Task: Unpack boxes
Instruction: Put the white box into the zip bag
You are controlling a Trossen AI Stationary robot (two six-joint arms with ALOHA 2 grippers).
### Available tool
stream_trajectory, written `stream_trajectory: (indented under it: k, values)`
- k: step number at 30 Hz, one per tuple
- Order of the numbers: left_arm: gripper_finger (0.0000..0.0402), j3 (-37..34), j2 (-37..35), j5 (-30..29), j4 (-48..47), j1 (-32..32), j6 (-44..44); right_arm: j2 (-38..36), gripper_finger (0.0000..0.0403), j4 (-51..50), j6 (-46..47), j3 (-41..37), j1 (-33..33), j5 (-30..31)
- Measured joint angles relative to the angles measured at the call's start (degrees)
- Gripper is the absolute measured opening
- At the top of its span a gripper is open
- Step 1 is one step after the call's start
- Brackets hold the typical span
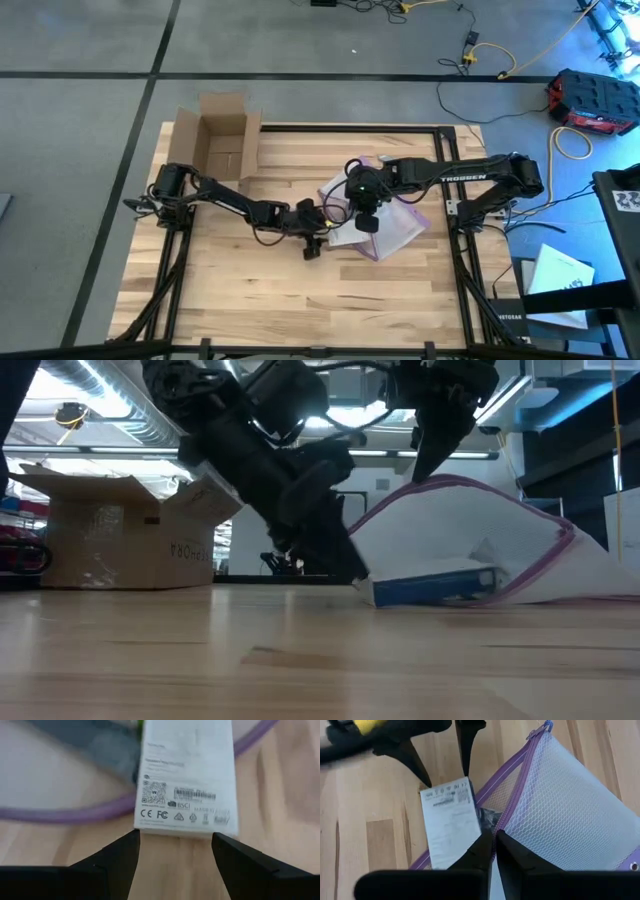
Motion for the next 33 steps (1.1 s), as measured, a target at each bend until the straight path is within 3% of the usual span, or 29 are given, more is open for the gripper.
stream_trajectory:
  k: [13,18,22,24,29,33]
  values:
    - [0.0234,0.04,-0.05,-0.54,2.12,0.08,1.12,0.0,0.001,-0.01,-0.02,0.0,0.02,0.0]
    - [0.0234,0.02,-2.15,-9.5,-1.09,0.44,-3.86,0.0,0.001,0.0,-0.01,0.0,0.02,-0.01]
    - [0.0234,0.04,-4.1,-9.85,-2.33,1.19,-6.61,0.0,0.001,0.03,0.0,0.0,0.02,0.0]
    - [0.0234,0.02,-5.76,-7.02,-2.98,0.73,-7.56,0.0,0.001,0.03,-0.02,0.0,0.02,0.0]
    - [0.0234,0.05,-7.33,8.84,-4.96,-2.98,-2.91,0.0,0.001,0.03,-0.02,0.0,0.02,0.0]
    - [0.0234,0.07,-5.84,10.92,-7.6,-6.28,1.12,0.0,0.001,0.03,-0.02,0.0,0.02,0.0]
